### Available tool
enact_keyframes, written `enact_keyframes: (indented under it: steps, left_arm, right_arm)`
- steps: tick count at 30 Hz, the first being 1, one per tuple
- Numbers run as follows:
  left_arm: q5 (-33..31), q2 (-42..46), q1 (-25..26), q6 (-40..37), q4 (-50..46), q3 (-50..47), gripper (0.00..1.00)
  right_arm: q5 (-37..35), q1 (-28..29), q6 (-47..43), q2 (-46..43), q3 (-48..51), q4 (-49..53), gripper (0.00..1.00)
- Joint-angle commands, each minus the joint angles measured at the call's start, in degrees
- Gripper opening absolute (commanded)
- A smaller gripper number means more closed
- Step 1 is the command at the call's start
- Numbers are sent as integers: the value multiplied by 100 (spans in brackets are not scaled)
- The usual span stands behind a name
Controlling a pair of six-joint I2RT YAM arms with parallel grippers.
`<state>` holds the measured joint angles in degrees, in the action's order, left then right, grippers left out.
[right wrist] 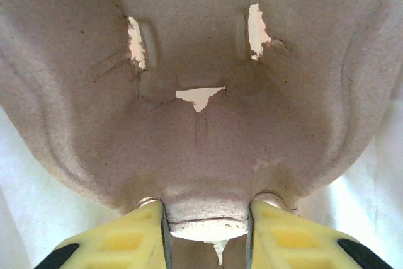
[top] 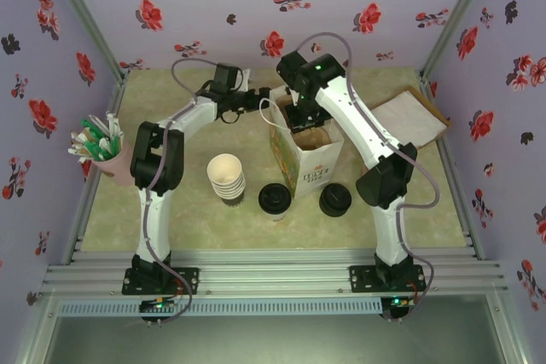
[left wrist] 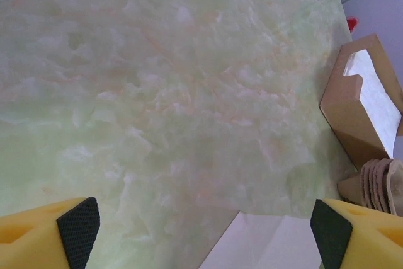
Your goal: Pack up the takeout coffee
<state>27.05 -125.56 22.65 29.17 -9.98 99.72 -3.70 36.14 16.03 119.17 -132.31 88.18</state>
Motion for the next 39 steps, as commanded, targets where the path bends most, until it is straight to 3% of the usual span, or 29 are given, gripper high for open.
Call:
enact_keyframes:
  steps: [1,31,39]
  left_arm:
    - [8,278,-42,-149,91,-167,90]
    - [-204,1656,-368,5,479,-1539,91]
    - [-373,2144,-377,135,521,-1852,91]
  right_arm:
    - [29,34,-107,214,289,-53,32]
    - [268,37,216,252,2655,-1883,33]
    - [223,42,233,259,2709,-2071,38]
